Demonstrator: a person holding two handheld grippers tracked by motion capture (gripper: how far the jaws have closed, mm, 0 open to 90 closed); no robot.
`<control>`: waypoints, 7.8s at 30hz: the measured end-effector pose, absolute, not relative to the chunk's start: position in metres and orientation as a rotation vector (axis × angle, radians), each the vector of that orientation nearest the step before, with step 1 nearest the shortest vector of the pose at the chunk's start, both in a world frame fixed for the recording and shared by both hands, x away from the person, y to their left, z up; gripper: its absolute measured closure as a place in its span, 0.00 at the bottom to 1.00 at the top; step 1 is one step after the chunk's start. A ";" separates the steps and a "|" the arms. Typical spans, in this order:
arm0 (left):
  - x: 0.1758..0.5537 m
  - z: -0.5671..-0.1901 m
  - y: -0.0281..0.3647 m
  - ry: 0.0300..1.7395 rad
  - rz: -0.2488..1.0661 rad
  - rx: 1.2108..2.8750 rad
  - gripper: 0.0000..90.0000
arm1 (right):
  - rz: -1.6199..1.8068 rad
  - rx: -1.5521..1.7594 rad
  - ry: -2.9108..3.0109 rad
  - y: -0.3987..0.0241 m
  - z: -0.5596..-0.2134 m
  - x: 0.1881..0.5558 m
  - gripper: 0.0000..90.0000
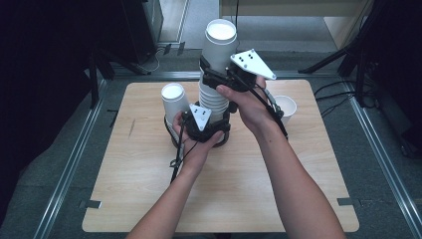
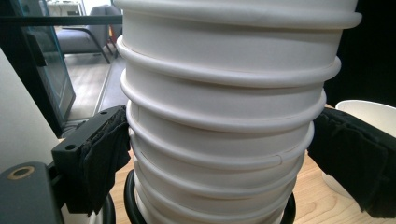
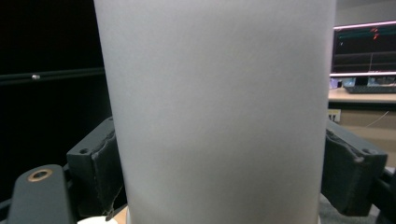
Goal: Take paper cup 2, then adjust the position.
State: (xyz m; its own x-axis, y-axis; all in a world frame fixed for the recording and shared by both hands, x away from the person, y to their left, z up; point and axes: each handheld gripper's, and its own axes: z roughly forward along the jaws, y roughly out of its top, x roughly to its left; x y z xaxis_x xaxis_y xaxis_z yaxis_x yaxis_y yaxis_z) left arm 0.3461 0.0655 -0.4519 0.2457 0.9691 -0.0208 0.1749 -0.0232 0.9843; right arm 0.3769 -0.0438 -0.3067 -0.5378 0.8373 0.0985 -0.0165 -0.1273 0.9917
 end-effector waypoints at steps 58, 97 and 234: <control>0.345 -0.453 0.066 1.151 0.923 1.444 0.08 | 1.713 0.953 1.211 -0.120 -0.285 0.356 0.16; 0.302 -0.453 0.083 1.071 0.801 1.515 0.00 | 1.566 0.996 1.282 -0.153 -0.363 0.333 0.15; 0.240 -0.464 0.075 0.770 0.418 1.743 0.00 | 0.763 0.112 1.550 -0.109 -0.526 0.241 0.18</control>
State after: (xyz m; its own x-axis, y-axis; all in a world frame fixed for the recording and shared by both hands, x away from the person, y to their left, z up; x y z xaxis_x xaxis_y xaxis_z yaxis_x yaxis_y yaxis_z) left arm 0.2398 0.0750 -0.4641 0.7234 0.6825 -0.1046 0.2848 -0.1569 0.9457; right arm 0.2414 -0.1093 -0.5260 -0.1546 0.5025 -0.8507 -0.3681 0.7697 0.5216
